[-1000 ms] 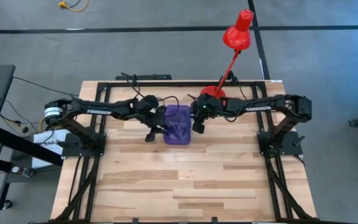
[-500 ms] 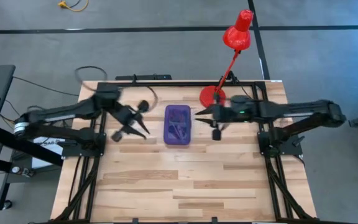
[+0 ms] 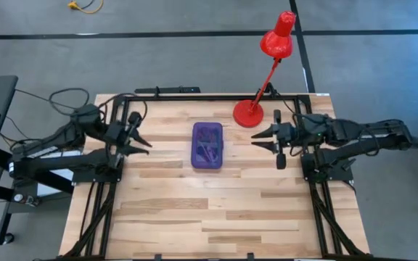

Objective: Pick & place school supplies into a supply box
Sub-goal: Return to Home Position

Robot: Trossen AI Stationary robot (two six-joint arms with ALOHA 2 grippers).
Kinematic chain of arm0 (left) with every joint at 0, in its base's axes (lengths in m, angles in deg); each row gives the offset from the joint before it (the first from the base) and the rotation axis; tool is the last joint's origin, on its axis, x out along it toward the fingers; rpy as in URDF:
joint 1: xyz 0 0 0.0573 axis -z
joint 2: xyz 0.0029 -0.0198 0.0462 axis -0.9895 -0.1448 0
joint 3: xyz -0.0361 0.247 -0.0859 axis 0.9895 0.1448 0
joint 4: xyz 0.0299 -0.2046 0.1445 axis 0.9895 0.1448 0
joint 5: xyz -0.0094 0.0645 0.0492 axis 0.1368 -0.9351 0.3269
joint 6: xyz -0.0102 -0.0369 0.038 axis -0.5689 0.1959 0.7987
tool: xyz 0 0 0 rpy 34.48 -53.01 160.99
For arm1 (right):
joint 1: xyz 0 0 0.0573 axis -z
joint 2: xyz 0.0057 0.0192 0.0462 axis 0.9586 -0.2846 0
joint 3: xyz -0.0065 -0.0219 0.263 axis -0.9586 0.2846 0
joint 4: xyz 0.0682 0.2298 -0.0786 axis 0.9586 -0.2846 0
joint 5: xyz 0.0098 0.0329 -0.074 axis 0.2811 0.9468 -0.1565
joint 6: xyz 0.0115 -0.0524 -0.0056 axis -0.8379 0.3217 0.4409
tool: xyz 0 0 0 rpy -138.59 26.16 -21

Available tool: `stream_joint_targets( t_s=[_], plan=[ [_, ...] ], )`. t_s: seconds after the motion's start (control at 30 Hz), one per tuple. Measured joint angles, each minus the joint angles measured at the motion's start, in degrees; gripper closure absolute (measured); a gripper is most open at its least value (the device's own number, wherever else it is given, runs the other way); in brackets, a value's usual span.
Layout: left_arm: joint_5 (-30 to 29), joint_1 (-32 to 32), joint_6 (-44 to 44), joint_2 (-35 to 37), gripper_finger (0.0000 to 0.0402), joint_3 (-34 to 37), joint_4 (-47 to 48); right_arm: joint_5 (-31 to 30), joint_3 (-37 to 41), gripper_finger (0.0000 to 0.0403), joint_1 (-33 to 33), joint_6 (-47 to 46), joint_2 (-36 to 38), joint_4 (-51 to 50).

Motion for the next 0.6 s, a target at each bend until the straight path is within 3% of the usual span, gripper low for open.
stream_joint_targets(
  t_s=[0.07,0.23,0.47,0.6],
  plan=[
    [2.30,-0.02,-1.52,2.16,0.0329,3.18,-3.46,-1.44,3.69,0.0321,0.00,0.09,2.28,4.00],
    [-4.51,0.32,-8.55,7.36,0.0329,14.56,-13.85,-4.97,12.34,0.0321,0.03,-1.80,7.82,12.46],
    [-7.82,4.57,-17.63,8.96,0.0329,32.68,-45.48,-8.18,17.79,0.0321,-4.23,-6.30,10.25,18.68],
    [-12.59,7.19,-18.15,8.69,0.0329,37.08,-49.48,-15.40,19.43,0.0321,-8.63,-6.31,10.29,21.95]
  ],
)
